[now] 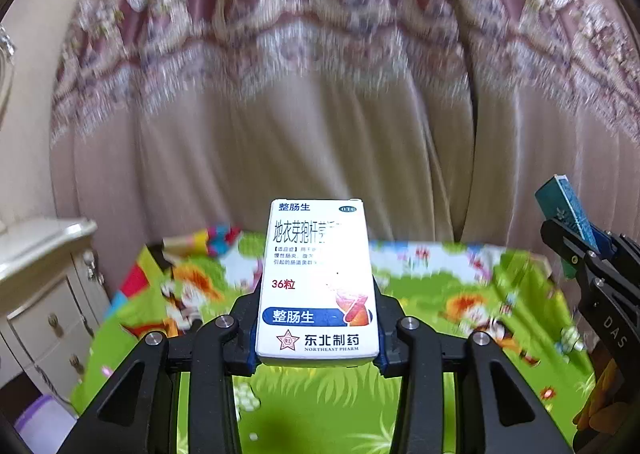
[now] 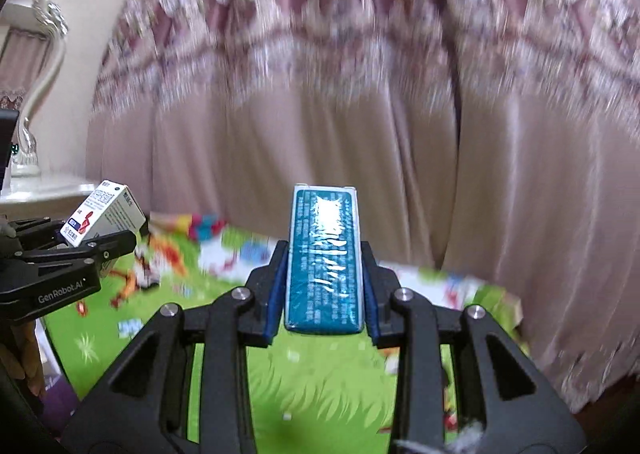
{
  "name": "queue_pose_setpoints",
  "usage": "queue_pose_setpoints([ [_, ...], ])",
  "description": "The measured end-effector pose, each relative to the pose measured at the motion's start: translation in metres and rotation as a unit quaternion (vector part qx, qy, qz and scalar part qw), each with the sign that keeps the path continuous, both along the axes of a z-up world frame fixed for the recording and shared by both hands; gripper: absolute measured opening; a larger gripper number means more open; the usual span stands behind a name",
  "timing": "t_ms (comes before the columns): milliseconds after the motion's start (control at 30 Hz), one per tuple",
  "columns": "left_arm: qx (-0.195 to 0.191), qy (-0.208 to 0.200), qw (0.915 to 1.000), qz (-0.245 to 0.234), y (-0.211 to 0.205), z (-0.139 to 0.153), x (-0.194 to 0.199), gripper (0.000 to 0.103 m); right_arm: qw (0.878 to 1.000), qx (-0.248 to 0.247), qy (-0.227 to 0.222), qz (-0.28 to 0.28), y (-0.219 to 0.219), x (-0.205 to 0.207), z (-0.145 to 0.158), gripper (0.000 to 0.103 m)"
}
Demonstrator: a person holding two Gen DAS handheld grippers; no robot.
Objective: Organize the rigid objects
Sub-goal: 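Lift and carry the blue box and white medicine box over the storage box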
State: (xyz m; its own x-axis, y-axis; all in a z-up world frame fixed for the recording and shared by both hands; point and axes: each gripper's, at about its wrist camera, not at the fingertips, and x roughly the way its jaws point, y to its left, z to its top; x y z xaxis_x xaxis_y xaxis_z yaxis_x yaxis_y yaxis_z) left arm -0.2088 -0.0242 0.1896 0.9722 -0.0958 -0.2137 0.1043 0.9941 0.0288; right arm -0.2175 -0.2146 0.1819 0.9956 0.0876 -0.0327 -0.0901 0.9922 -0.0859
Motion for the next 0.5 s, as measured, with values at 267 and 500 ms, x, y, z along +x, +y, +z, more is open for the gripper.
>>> queue_pose_setpoints([
  [267, 0.001, -0.045, 0.999, 0.002, 0.004, 0.022, -0.032, 0.042, 0.998, -0.018, -0.064, 0.013, 0.026, -0.031, 0.023, 0.037],
  [500, -0.002, -0.043, 0.999, 0.012, 0.017, 0.016, -0.043, 0.042, 0.997, -0.026, -0.06, 0.033, 0.034, -0.037, 0.023, 0.037],
])
